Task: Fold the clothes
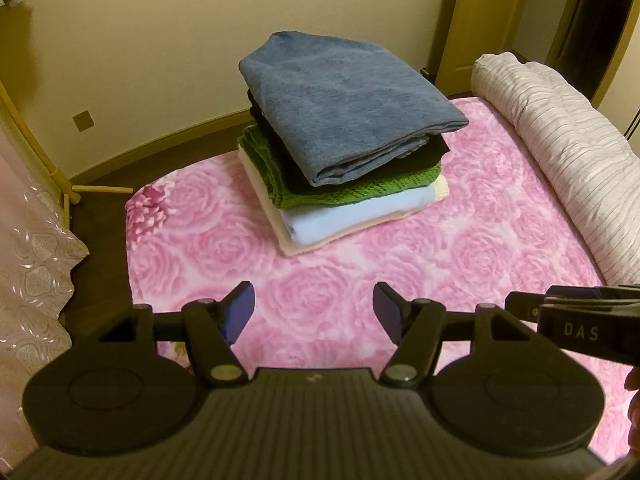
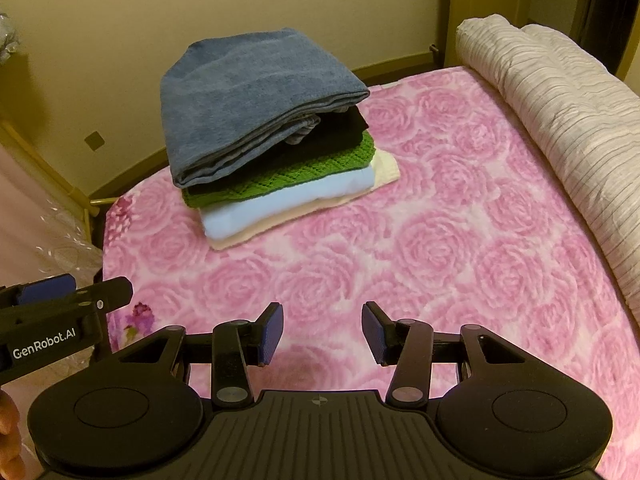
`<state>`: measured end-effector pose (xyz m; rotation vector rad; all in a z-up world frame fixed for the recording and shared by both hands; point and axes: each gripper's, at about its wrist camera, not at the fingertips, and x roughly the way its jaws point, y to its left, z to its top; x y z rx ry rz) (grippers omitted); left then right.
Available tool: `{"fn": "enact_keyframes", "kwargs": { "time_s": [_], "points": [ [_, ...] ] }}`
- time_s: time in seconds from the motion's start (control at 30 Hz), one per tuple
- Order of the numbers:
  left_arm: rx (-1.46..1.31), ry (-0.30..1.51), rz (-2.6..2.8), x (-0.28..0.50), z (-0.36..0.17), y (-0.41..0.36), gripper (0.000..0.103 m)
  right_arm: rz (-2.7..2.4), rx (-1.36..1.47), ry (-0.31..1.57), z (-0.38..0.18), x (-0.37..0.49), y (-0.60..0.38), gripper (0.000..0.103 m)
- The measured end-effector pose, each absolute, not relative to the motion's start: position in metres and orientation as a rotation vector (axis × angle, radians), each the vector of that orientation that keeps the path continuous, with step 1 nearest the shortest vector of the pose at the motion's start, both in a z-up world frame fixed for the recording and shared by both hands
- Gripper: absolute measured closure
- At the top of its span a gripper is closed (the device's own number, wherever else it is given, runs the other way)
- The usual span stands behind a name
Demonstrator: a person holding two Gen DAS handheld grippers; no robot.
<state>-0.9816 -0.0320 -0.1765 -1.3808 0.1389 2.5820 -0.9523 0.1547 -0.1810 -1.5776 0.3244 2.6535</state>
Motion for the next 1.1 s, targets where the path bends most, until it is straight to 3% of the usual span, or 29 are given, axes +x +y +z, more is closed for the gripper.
{"fn": "enact_keyframes", "kwargs": {
  "time_s": [1.1],
  "points": [
    [-1.349,0.165,2.597,-1.019,-0.188,-0.022,0.041,2.623,-1.599,0.333,-0.195,-0.987,0.162,0.056]
  ]
}}
